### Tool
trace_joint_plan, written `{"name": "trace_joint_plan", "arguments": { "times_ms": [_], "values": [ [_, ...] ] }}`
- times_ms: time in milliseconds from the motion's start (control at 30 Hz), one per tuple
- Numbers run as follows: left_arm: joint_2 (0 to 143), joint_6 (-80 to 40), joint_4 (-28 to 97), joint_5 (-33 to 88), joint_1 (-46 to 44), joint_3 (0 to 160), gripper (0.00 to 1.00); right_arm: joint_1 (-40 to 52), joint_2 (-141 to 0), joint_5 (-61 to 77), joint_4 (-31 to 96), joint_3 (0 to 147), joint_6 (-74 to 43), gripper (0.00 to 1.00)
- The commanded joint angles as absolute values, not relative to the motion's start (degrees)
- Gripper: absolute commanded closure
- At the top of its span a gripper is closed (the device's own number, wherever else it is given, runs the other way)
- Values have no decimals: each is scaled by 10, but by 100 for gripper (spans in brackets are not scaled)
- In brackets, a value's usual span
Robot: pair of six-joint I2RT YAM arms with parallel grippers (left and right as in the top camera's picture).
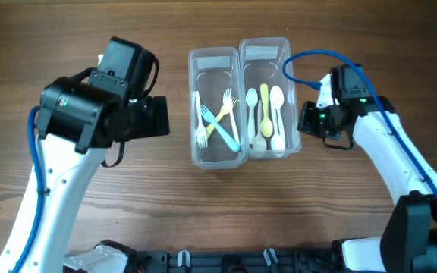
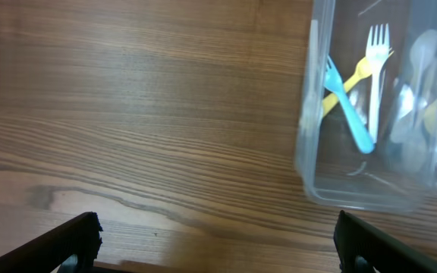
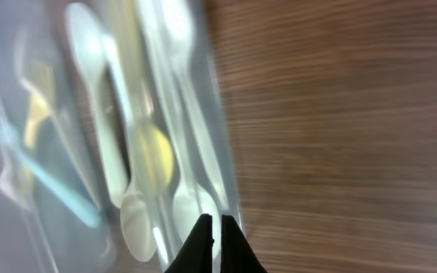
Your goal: Pack container
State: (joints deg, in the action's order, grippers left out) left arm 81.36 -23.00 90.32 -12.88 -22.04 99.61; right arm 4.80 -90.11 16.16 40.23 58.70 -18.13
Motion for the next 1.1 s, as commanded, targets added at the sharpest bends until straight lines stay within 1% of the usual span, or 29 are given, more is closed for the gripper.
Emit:
{"name": "trace_joint_plan", "arguments": {
  "times_ms": [0, 133, 200, 300, 400, 500, 600, 700, 1000, 1033, 1067],
  "values": [
    [788, -227, 907, -147, -217, 1003, 0, 83, -895, 206, 390, 585, -165, 96],
    [784, -227, 907, -147, -217, 1003, 0, 91, -884, 161, 397, 585, -170, 96],
    [784, -227, 907, -147, -217, 1003, 0, 87, -867, 115, 403, 585, -195, 96],
    [784, -227, 907, -147, -217, 1003, 0, 86, -811, 70, 403, 589, -197, 96],
    [784, -227, 907, -146, -217, 1003, 0, 86, -735, 68, 403, 600, -175, 96],
    [784, -227, 898, -146, -217, 1003, 0, 86, -650, 80, 403, 613, -149, 96],
    [784, -227, 894, -146, -217, 1003, 0, 86, -581, 85, 403, 615, -150, 96],
    [784, -227, 893, -146, -217, 1003, 0, 86, -509, 125, 397, 615, -149, 96],
    [784, -227, 892, -146, -217, 1003, 0, 86, -364, 216, 239, 615, -85, 95],
    [784, -227, 892, -146, -217, 1003, 0, 86, -352, 226, 232, 615, -86, 85],
    [784, -227, 892, -146, -217, 1003, 0, 86, -339, 237, 232, 615, -86, 69]
  ]
}}
